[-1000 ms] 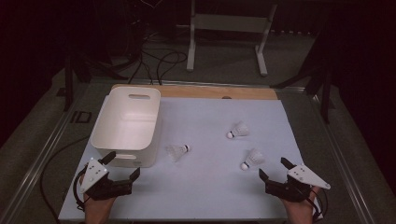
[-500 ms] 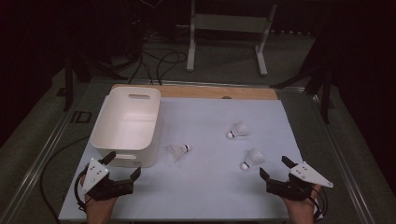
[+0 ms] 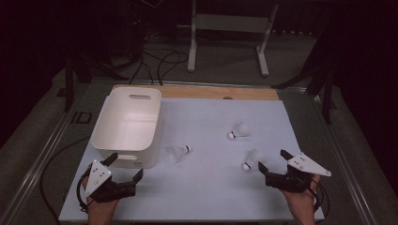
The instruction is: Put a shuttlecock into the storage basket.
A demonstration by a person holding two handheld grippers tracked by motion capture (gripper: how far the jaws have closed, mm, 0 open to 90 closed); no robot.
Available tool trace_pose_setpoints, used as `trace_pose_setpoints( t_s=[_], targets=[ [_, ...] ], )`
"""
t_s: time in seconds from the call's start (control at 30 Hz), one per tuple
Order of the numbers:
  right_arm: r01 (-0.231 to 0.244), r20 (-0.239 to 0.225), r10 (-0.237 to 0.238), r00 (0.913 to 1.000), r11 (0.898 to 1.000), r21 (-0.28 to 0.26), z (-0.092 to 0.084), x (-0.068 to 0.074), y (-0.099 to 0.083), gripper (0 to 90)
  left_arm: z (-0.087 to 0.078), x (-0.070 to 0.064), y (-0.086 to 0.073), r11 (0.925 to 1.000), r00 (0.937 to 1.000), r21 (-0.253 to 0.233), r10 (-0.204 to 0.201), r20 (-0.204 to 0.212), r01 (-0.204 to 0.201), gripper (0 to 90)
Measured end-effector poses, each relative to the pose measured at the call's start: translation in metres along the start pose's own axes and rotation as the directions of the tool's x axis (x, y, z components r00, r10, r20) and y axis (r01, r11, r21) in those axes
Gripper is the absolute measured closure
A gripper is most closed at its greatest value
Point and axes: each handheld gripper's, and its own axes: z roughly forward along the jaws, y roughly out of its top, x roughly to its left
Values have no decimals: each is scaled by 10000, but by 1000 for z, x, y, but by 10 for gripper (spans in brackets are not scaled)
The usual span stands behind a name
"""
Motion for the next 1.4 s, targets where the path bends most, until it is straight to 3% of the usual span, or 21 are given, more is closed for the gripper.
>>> trace_pose_setpoints(
  t_s=[0.4, 1.07, 1.4],
  targets=[
    [352, 120, -357, 9993, 9987, 357, 12, -2, 20, 75, 1, -3, 0, 9999, 9999, -50, 135, 29, -135, 2],
    [229, 28, -232, 9997, 9955, 922, 35, -12, 24, 75, 5, -6, 0, 9995, 9995, -54, 321, -2, -321, 2],
    [422, -36, -421, 9991, 9903, 1324, 46, -12, 23, 75, 4, -6, 0, 9994, 9994, -33, 357, -42, -357, 2]
  ],
)
